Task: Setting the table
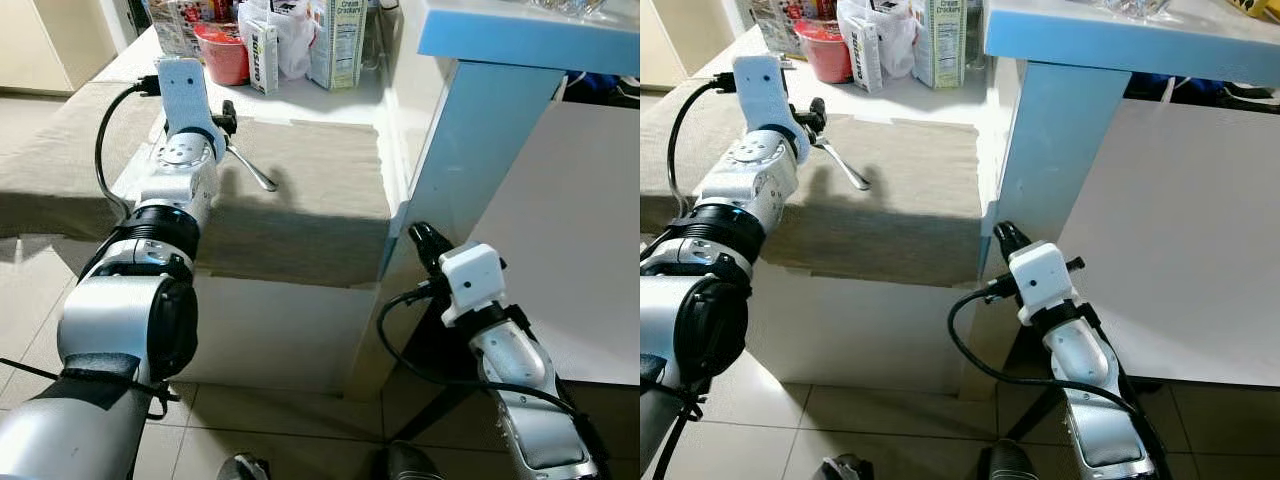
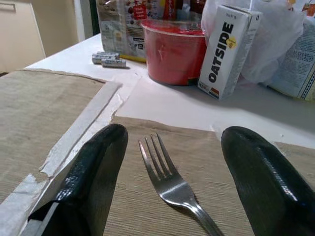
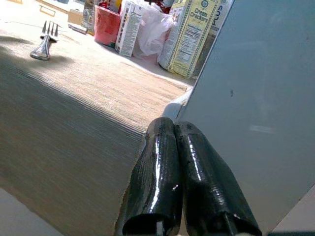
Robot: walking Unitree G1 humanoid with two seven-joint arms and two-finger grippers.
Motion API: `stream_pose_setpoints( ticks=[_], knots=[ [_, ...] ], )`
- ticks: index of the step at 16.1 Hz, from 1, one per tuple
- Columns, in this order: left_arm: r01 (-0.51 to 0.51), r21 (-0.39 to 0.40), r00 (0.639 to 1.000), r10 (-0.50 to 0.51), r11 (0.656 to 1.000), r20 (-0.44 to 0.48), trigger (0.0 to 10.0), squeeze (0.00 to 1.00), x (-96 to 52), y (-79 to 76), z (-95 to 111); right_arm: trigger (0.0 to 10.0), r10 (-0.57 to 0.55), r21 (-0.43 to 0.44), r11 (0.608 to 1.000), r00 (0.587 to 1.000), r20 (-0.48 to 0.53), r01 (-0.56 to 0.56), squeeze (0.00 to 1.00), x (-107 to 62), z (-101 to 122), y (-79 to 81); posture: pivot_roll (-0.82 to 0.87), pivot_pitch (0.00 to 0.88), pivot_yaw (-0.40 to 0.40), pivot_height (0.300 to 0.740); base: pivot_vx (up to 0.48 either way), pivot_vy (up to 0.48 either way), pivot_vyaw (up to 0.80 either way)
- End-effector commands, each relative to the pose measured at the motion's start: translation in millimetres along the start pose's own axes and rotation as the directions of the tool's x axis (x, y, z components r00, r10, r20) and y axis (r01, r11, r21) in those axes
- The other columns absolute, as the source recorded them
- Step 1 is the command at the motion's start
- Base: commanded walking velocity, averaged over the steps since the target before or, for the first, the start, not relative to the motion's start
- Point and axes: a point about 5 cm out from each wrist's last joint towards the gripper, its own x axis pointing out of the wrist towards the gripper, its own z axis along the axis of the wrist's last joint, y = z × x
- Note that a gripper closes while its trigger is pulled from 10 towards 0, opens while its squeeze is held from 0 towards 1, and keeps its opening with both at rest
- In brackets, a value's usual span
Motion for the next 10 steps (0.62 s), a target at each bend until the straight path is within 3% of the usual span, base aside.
stream_pose_setpoints(
  ticks=[1,10],
  knots=[
    [0.003,-0.007,1.000,-0.003,1.000,0.014,10.0,0.00,1.2,-1.7,9.0,10.0,-0.007,-0.007,1.000,1.000,-0.001,0.007,0.00,-0.9,-1.2,-1.0,-0.15,0.024,0.014,0.702,0.000,0.000,0.00],
    [0.003,-0.007,1.000,-0.003,1.000,0.014,10.0,0.00,1.2,-1.7,9.0,10.0,-0.007,-0.007,1.000,1.000,-0.001,0.007,0.00,-0.9,-1.2,-1.0,-0.15,0.024,0.014,0.702,0.000,0.000,0.00]
  ],
)
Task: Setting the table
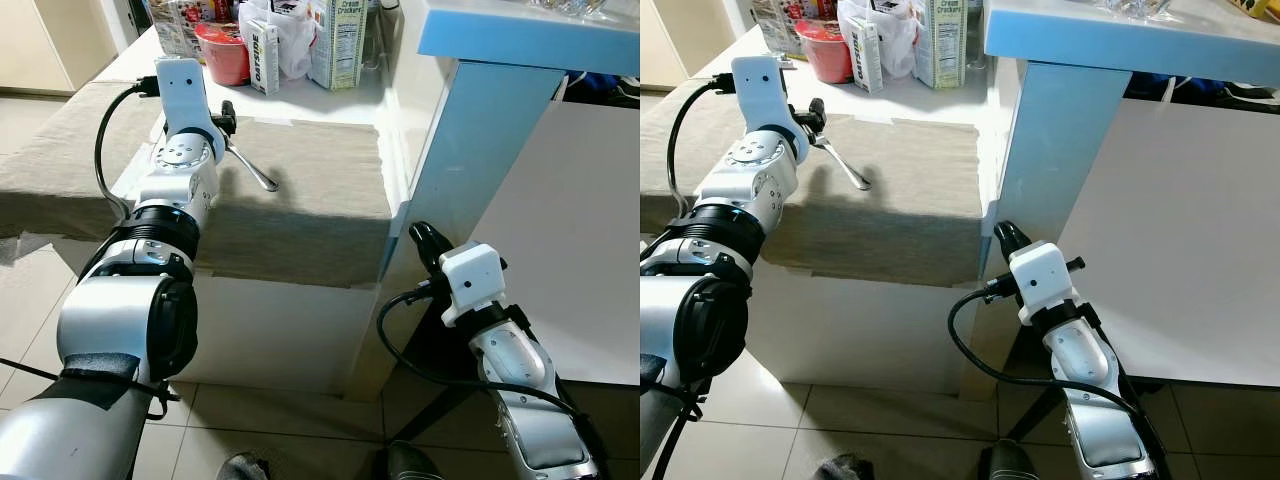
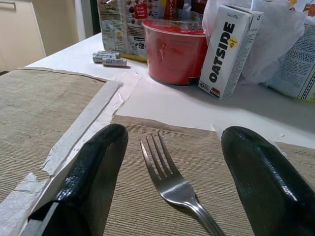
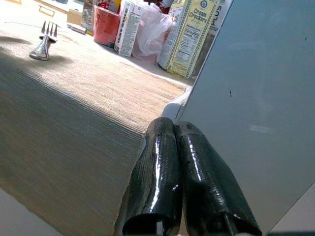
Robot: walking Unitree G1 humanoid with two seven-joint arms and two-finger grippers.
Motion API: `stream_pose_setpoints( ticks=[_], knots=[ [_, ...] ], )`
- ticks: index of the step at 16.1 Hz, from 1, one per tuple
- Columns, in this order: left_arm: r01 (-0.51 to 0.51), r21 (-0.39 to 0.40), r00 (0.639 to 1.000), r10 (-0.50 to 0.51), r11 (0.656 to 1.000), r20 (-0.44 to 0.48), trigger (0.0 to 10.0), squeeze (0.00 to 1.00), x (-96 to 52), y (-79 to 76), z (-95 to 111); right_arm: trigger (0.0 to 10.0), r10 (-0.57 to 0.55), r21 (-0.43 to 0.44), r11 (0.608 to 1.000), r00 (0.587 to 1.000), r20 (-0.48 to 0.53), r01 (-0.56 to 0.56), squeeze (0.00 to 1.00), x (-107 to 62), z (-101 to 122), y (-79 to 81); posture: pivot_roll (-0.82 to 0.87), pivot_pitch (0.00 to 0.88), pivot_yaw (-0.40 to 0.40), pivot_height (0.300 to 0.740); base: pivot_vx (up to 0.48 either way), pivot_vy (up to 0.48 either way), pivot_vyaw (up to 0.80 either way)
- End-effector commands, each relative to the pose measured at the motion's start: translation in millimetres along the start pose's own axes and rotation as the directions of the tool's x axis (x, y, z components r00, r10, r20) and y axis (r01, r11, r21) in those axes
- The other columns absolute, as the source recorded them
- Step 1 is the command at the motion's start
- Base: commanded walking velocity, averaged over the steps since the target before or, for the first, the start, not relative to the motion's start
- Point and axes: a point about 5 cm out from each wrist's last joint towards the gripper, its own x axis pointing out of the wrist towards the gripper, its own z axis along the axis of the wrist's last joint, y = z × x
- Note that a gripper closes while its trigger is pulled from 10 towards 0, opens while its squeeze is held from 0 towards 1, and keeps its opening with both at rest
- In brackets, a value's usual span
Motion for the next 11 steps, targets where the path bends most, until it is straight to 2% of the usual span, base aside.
stream_pose_setpoints(
  ticks=[1,5,6,7,11],
  knots=[
    [0.003,-0.006,1.000,-0.003,1.000,0.014,10.0,0.00,1.1,-1.8,9,10.0,-0.005,-0.007,1.000,1.000,-0.001,0.005,0.00,-0.9,-1,-0.9,-0.15,0.024,0.014,0.702,0.000,0.000,0.00],
    [-0.002,-0.014,1.000,0.002,1.000,0.007,10.0,0.00,1.7,-0.7,9,10.0,-0.005,-0.006,1.000,1.000,0.000,0.005,0.00,-0.7,-1,-0.5,-0.15,0.025,0.017,0.702,0.000,0.000,0.00],
    [-0.008,-0.091,0.997,0.001,0.996,-0.078,10.0,0.00,0.7,-7.3,-7,10.0,-0.012,0.000,1.000,1.000,0.000,0.012,0.00,-1.7,-1,2.5,-0.16,0.045,0.034,0.702,0.000,0.000,0.00],
    [-0.011,-0.117,0.994,-0.003,0.993,-0.113,10.0,0.00,-0.4,-10.5,-14,10.0,-0.014,0.003,1.000,1.000,0.001,0.014,0.00,-1.9,-1,3.9,-0.16,0.045,0.034,0.702,0.000,0.000,0.00],
    [-0.014,-0.109,0.994,0.002,0.994,-0.113,10.0,0.00,-0.4,-8.7,-15,10.0,-0.013,0.007,1.000,1.000,0.002,0.013,0.00,-1.4,-1,4.9,-0.15,0.046,0.034,0.702,0.000,0.000,0.00]
  ],
)
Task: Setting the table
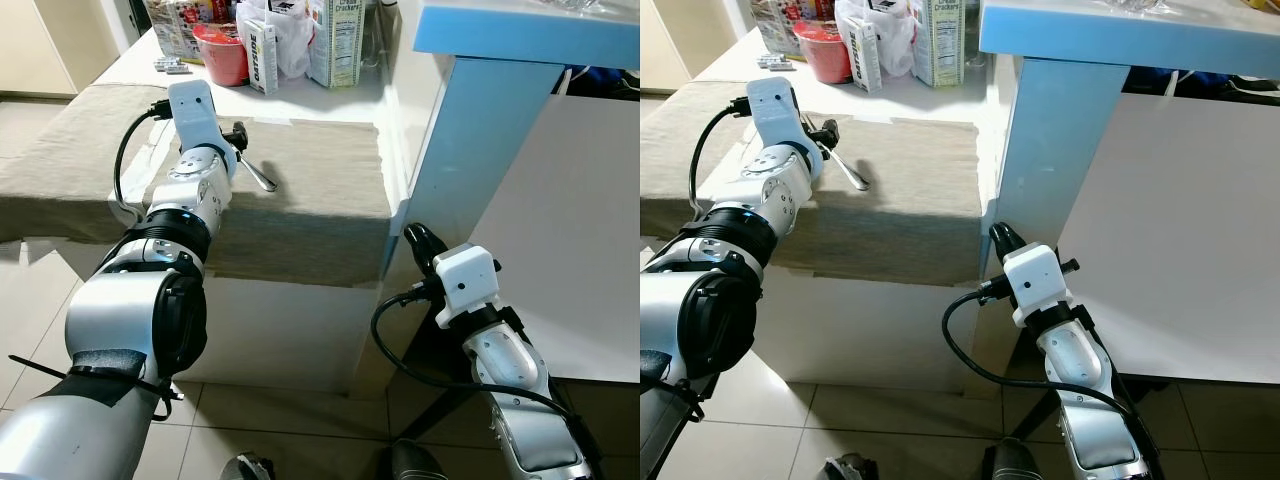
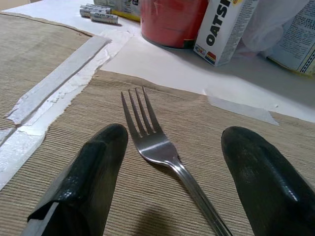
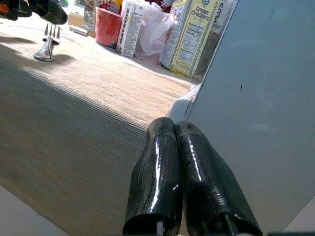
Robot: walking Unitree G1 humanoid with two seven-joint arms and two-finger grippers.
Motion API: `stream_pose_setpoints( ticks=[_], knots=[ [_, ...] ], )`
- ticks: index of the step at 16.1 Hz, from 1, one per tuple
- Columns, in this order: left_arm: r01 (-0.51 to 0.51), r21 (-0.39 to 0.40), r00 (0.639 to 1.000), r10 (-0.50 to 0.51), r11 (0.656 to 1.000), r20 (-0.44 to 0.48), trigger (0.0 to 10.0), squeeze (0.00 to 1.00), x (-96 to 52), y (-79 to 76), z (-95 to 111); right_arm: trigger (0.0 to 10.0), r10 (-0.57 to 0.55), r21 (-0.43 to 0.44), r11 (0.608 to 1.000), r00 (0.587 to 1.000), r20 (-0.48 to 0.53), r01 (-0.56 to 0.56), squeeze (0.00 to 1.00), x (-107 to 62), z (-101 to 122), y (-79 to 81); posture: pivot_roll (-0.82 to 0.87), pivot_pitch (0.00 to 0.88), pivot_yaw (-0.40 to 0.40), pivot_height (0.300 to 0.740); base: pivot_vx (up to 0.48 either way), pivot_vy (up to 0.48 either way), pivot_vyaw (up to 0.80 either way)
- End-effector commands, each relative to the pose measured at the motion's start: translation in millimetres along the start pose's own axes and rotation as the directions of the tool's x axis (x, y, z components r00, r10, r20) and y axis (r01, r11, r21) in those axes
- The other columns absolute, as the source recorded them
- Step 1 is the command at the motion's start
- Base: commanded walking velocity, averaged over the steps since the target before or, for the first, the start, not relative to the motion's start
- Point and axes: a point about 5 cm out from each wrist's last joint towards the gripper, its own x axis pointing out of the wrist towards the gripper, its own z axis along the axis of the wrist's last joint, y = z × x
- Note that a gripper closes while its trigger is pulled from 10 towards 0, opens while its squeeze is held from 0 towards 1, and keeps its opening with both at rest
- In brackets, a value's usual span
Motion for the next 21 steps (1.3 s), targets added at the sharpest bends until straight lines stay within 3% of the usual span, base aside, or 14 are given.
stream_pose_setpoints(
  ticks=[1,5,10,13,17,21],
  knots=[
    [-0.010,-0.008,1.000,0.010,1.000,0.001,10.0,0.00,0.4,0.5,5,10.0,-0.013,-0.002,1.000,1.000,0.001,0.013,0.00,-2.1,-1,-1.4,-0.15,0.047,0.032,0.702,0.000,0.000,0.00],
    [-0.019,-0.024,0.999,0.017,1.000,-0.046,10.0,0.00,0.0,-2.7,-2,10.0,-0.010,-0.002,1.000,1.000,-0.002,0.010,0.00,-2.6,-1,-0.8,-0.15,0.050,0.030,0.702,0.000,0.000,0.00],
    [0.026,-0.016,0.984,-0.029,1.000,-0.176,10.0,0.00,-5.6,-26.7,-33,10.0,-0.002,-0.004,1.000,1.000,-0.004,0.002,0.00,-3.2,-2,-0.8,-0.16,0.044,0.023,0.702,0.000,0.000,0.00],
    [0.005,0.013,0.974,-0.002,1.000,-0.226,10.0,0.00,-7.1,-23.7,-44,10.0,-0.002,-0.006,1.000,1.000,-0.007,0.002,0.00,-3.8,-2,-0.9,-0.16,0.041,0.024,0.702,0.000,0.000,0.00],
    [-0.026,0.060,0.977,0.038,0.998,-0.209,10.0,0.00,-6.5,-17.5,-43,10.0,0.002,-0.005,1.000,1.000,-0.008,-0.002,0.00,-3.4,-3,-0.2,-0.15,0.038,0.024,0.702,0.000,0.000,0.00],
    [-0.035,0.044,0.965,0.045,0.998,-0.260,10.0,0.00,-7.2,-10.5,-51,10.0,0.005,-0.006,1.000,1.000,-0.006,-0.005,0.00,-2.3,-3,0.0,-0.15,0.033,0.021,0.702,0.000,0.000,0.00]
  ],
)
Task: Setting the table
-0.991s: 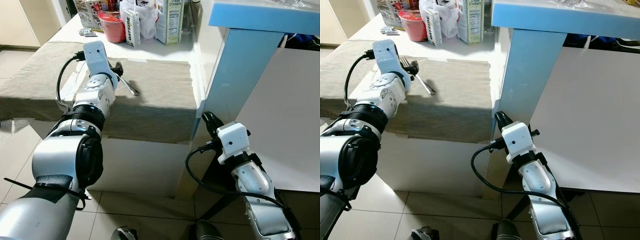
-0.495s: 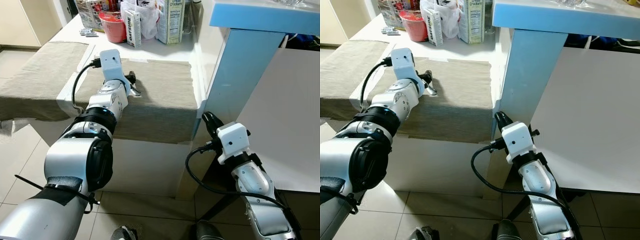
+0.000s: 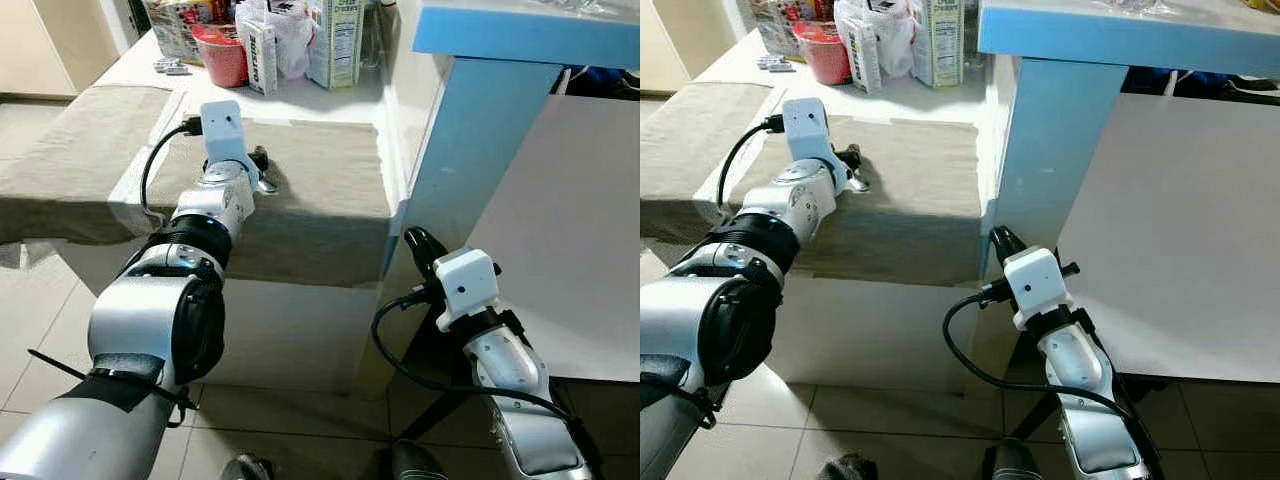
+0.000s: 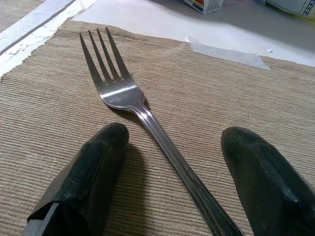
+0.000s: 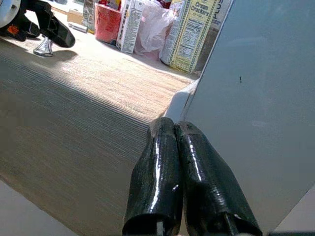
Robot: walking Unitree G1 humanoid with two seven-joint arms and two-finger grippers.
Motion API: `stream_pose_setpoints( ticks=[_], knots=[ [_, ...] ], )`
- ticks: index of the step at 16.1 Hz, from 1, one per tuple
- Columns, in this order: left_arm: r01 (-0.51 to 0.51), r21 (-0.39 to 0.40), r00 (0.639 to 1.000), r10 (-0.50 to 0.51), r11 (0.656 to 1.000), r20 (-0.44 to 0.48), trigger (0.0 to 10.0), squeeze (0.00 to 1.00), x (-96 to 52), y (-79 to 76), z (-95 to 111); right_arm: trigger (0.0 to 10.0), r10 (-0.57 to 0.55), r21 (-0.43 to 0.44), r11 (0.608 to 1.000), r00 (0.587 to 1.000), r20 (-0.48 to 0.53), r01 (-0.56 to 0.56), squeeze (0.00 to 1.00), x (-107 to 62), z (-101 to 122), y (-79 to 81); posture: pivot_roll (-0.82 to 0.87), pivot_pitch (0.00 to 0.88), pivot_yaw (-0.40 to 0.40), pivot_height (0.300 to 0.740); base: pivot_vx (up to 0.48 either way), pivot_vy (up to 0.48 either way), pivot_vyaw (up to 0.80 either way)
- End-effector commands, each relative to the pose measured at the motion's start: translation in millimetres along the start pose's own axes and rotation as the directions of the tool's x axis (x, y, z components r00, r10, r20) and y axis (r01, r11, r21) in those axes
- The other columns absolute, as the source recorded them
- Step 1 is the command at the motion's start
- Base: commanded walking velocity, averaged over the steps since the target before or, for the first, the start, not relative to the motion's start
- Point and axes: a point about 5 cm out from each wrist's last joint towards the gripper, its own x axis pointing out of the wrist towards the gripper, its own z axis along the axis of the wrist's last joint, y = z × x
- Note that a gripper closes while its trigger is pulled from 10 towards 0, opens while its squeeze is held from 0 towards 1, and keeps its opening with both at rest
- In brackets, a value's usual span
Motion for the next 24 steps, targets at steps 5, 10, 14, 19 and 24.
stream_pose_setpoints(
  ticks=[5,10,14,19,24],
  knots=[
    [-0.025,-0.075,0.980,0.009,0.997,-0.197,0.0,0.00,0.6,11.9,-43,10.0,0.002,-0.008,1.000,1.000,-0.001,-0.002,0.00,-0.7,-1,-1.0,-0.15,0.037,0.017,0.702,0.000,0.000,0.00],
    [-0.013,-0.092,0.976,-0.007,0.996,-0.217,0.0,0.00,0.1,11.0,-47,10.0,0.002,-0.012,1.000,1.000,-0.006,-0.002,0.00,-0.5,-1,-2.4,-0.15,0.041,0.008,0.702,0.000,0.000,0.00],
    [0.029,-0.043,0.987,-0.036,0.999,-0.158,0.0,0.00,0.8,7.8,-42,10.0,0.006,-0.016,1.000,1.000,-0.006,-0.006,0.00,0.1,-2,-3.5,-0.15,0.041,-0.001,0.702,0.000,0.000,0.00],
    [0.047,0.073,0.994,-0.053,0.996,0.091,0.0,0.00,0.6,5.0,-3,10.0,0.013,-0.023,1.000,1.000,-0.007,-0.013,0.00,0.3,-2,-6.3,-0.14,0.043,-0.020,0.702,0.000,0.000,0.00],
    [0.049,0.179,0.923,-0.113,0.983,0.367,0.0,0.00,-9.6,-4.6,44,10.0,0.020,-0.026,0.999,1.000,-0.006,-0.020,0.00,1.4,-1,-6.2,-0.14,0.048,-0.028,0.702,0.000,0.000,0.00]
  ],
)
